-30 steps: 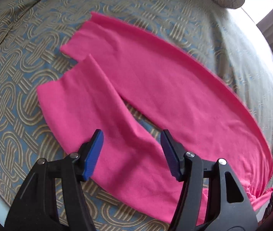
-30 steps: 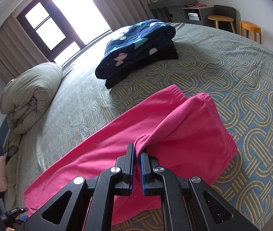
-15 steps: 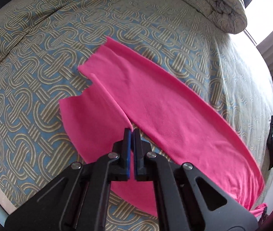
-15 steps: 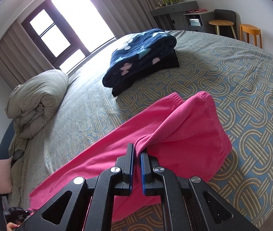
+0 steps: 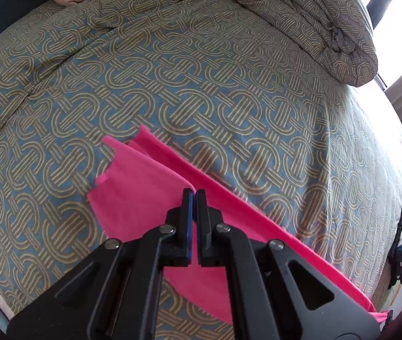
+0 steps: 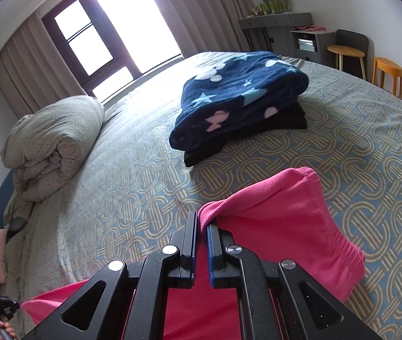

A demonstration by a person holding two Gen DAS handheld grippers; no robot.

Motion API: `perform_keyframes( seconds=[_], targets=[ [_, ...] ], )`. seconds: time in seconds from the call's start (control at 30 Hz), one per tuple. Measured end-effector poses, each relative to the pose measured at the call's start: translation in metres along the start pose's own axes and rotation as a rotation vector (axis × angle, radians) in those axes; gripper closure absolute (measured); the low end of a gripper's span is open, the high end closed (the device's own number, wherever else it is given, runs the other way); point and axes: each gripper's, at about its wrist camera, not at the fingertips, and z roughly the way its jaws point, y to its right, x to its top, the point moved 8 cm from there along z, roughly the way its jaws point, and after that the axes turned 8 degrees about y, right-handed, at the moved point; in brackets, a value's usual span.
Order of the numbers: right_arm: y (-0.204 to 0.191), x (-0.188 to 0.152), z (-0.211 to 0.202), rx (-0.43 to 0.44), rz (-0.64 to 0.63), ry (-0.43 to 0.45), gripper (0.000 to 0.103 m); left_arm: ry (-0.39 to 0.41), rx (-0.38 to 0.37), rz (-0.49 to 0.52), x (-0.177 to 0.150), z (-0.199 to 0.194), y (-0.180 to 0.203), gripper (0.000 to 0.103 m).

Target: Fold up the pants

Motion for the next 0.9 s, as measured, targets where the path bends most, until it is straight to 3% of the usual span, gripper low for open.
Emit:
perform_keyframes(
  seconds=[0.17,0.27,0.33,0.4,0.47,0.53,0.63,0.77,0.9],
  targets=[
    [-0.004,-0.011,0.065,-0.088,-0.05,-0.117,0.094,-0.088,0.065,0.015,0.008,0.05,0.014,0.1],
    [0.0,-0.025,0.099,-0.138,-0.11,-0.218,0.079,-0.071,0.092,0.017,0.019,0.064,0.014,0.098],
    [0.01,-0.027,0.106,-0.183,-0.121,-0.244,0.077,-0.029,0.095,0.034,0.029,0.06,0.013,0.09],
    [0.024,-0.022,0.101,-0.222,-0.12,-0.243,0.067,0.03,0.112,0.06,0.036,0.046,0.013,0.069],
    [0.039,-0.012,0.088,-0.232,-0.117,-0.221,0.06,0.098,0.096,0.101,0.034,0.026,0.02,0.062],
    [0.058,-0.003,0.069,-0.248,-0.116,-0.193,0.057,0.106,0.007,0.184,0.018,0.01,0.044,0.062],
    [0.092,0.003,0.038,-0.268,-0.094,-0.172,0.048,0.05,-0.203,0.358,-0.039,-0.018,0.098,0.061],
    [0.119,-0.007,0.007,-0.197,-0.107,-0.187,0.048,-0.077,-0.462,0.65,-0.156,-0.063,0.174,0.058],
    [0.127,-0.016,-0.009,-0.129,-0.134,-0.187,0.048,-0.209,-0.646,0.786,-0.262,-0.102,0.224,0.055]
  ],
)
